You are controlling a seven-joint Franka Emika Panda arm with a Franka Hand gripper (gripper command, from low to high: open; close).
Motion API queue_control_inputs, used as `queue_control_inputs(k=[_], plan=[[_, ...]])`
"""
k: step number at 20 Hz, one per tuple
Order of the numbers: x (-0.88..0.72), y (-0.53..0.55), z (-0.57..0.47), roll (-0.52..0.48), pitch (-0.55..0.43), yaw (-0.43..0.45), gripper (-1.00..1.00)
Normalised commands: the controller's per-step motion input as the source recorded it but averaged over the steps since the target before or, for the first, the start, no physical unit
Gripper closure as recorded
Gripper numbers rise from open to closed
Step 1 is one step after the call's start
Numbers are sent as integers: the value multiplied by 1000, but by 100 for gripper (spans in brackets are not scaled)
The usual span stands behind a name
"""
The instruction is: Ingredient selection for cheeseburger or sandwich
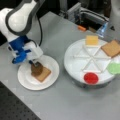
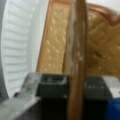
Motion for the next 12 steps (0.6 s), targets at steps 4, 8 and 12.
queue_control_inputs(k=[4,8,12], plan=[[-103,56,-105,-127,-91,103,100],[-91,70,-89,-132,-103,97,100],[-77,63,-89,-143,-110,91,100]])
